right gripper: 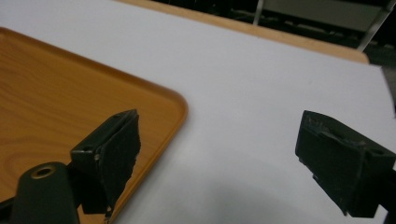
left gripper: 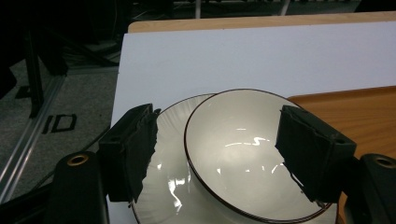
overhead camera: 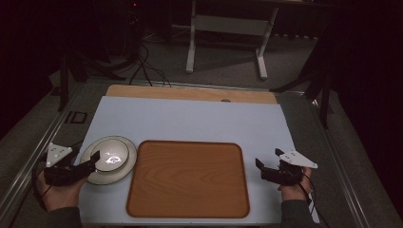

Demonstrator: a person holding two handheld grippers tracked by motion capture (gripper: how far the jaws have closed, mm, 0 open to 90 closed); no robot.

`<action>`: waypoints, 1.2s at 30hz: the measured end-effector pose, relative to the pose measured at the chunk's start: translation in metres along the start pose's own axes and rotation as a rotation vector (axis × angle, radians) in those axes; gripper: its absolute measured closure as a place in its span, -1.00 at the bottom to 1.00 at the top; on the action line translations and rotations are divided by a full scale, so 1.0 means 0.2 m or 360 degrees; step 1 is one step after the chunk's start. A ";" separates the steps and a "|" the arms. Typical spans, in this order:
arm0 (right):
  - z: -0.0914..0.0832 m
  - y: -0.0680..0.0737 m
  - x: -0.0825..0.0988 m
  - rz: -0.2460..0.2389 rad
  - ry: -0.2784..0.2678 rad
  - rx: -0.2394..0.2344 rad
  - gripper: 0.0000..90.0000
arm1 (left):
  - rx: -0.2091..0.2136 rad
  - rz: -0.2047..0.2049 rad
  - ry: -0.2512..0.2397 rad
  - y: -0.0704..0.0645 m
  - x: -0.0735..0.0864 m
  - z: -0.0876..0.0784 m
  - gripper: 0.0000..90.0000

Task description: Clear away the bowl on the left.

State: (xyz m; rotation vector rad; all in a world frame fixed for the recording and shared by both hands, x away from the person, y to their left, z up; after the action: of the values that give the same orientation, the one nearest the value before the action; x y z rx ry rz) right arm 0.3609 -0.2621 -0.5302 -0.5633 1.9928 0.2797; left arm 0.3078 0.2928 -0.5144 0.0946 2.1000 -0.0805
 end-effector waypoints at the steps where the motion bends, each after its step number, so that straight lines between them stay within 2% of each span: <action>1: 0.00 0.00 0.00 -0.0002 -0.0008 0.0003 -0.70 | 0.0001 -0.0001 0.0002 0.00 0.00 0.00 -0.34; 7: -0.02 -0.01 -0.03 -0.0008 -0.0054 0.0036 -0.70 | -0.0005 -0.0001 0.0014 0.01 0.01 0.01 -0.32; 11: -0.02 -0.01 -0.03 -0.0033 -0.0057 0.0045 -0.70 | 0.0002 -0.0025 0.0008 0.00 0.00 0.01 -0.30; 21: -0.03 -0.01 -0.04 -0.0050 -0.0076 0.0062 -0.70 | -0.0002 -0.0019 0.0017 0.01 0.01 0.02 -0.30; 28: -0.04 0.00 -0.05 -0.0094 -0.0089 0.0069 -0.70 | 0.0001 -0.0023 0.0062 0.02 0.02 0.07 -0.28; 36: -0.04 0.00 -0.05 -0.0095 -0.0095 0.0079 -0.70 | -0.0011 -0.0046 0.0104 0.06 0.04 0.11 -0.27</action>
State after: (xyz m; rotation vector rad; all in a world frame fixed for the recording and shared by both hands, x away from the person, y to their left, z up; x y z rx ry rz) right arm 0.3593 -0.2629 -0.5178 -0.5756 1.9167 0.2077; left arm 0.3244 0.3020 -0.5334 0.0630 2.1668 -0.0884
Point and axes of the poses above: each handheld gripper's, and its own axes: z roughly forward along the jaws, x roughly out of its underside, y roughly to its left, the point moved 10 cm from there along z, roughly forward along the jaws, and after that the axes turned 2 degrees about -x, right-handed, at the moved point
